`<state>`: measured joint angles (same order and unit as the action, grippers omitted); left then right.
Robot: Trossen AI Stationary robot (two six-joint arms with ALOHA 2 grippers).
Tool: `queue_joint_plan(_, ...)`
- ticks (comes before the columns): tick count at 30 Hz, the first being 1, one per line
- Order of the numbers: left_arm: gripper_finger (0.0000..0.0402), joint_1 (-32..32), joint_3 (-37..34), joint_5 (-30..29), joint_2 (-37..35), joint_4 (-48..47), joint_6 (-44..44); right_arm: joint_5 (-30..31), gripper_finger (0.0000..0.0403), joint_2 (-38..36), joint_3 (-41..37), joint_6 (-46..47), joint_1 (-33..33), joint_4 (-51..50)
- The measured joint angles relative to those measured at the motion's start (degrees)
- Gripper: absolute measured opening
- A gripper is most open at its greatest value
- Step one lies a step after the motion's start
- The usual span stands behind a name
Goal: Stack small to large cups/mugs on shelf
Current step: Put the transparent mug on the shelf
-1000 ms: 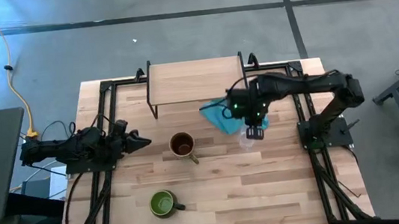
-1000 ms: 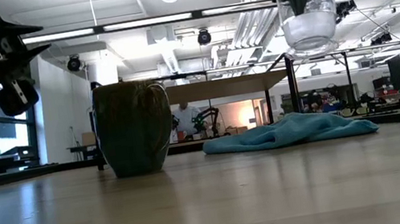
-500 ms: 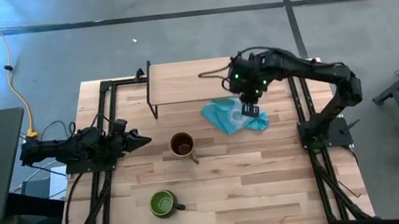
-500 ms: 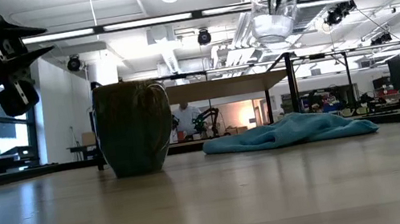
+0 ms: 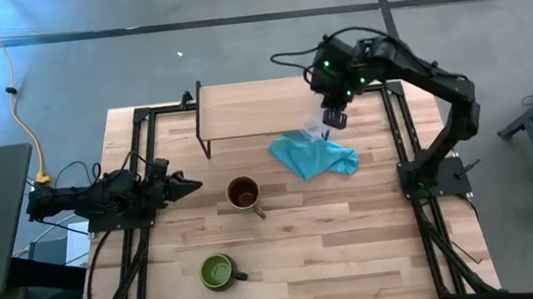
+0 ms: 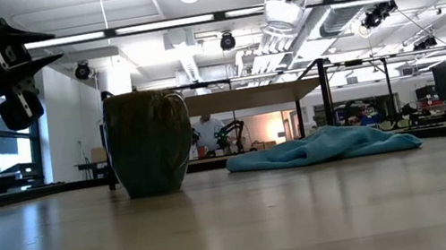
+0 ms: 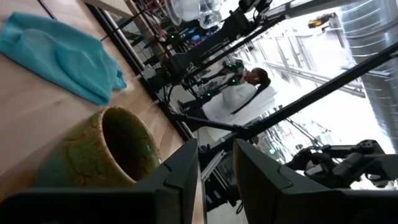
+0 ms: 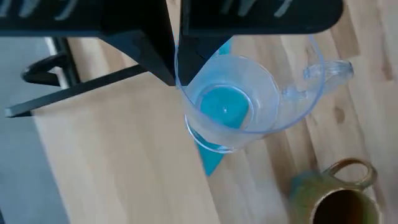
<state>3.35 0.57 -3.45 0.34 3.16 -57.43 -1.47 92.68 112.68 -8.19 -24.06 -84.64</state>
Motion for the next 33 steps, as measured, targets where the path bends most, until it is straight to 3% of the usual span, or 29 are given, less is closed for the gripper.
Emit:
queue_joint_plan(13,0.009,0.0,0.0,-0.1,0.0,-0.1,0.0,0.7,0.0,12.3,22.1,-6.6,-6.1,-5.3)
queue_joint_plan(22,0.009,0.0,0.0,-0.1,0.0,-0.4,0.1,-1.6,0.0,14.5,19.2,-8.4,-12.2,-5.3)
queue_joint_plan(33,0.009,0.0,0.0,-0.6,0.0,-1.5,0.2,-1.8,0.0,18.3,19.3,-13.5,-13.9,-3.9)
